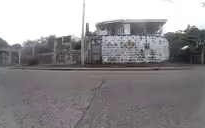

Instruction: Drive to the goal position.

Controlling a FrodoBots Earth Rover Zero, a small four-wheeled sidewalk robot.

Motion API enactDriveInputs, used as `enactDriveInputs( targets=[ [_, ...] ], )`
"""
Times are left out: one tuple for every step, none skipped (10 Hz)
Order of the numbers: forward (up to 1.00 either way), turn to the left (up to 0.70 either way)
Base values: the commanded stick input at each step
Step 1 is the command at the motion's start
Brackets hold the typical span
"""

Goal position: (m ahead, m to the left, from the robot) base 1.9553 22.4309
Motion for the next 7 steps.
enactDriveInputs(
  targets=[
    [0.0, 0.7],
    [0.0, 0.7],
    [0.0, 0.7],
    [0.0, 0.7],
    [0.0, 0.7],
    [0.0, 0.7],
    [0.0, 0.7]
  ],
)
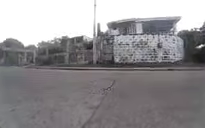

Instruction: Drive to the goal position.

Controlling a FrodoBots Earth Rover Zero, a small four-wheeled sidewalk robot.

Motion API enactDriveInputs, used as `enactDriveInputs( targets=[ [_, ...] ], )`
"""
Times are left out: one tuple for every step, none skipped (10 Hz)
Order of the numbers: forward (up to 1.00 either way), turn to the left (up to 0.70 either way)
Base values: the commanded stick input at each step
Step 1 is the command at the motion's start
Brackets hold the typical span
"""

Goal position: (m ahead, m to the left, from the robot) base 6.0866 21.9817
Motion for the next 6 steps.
enactDriveInputs(
  targets=[
    [0.0, 0.7],
    [0.0, 0.7],
    [0.0, 0.7],
    [0.0, 0.7],
    [0.0, 0.7],
    [0.0, 0.7]
  ],
)
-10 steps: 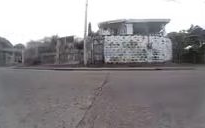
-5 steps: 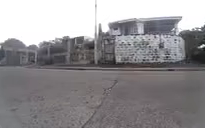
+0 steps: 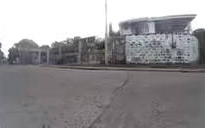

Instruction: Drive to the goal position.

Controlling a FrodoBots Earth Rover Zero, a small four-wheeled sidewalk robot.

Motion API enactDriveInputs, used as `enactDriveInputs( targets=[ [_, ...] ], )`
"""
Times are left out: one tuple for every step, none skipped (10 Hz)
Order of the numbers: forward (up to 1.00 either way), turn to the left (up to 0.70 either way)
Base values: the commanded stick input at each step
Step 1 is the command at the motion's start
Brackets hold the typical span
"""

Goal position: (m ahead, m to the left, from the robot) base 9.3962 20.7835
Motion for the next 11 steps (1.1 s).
enactDriveInputs(
  targets=[
    [0.0, 0.47],
    [0.0, 0.0],
    [0.0, 0.0],
    [0.0, 0.0],
    [0.0, 0.0],
    [0.0, 0.0],
    [0.0, 0.0],
    [0.29, 0.0],
    [0.69, 0.0],
    [0.69, 0.15],
    [0.69, 0.34]
  ],
)
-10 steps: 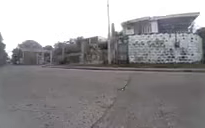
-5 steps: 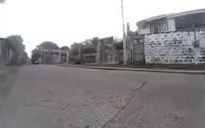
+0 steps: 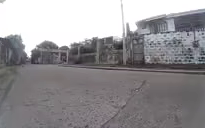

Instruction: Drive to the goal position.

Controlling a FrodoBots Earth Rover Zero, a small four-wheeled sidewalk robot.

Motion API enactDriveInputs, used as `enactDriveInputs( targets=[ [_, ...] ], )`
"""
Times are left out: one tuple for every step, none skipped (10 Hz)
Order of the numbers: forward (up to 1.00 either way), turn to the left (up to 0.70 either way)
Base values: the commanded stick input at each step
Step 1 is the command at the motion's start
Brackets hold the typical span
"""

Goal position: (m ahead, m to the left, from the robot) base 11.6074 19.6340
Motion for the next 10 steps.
enactDriveInputs(
  targets=[
    [0.69, 0.34],
    [0.69, 0.34],
    [0.69, 0.34],
    [0.69, 0.34],
    [0.69, 0.34],
    [0.69, 0.34],
    [0.69, 0.34],
    [0.69, 0.34],
    [0.69, 0.34],
    [0.69, 0.34]
  ],
)
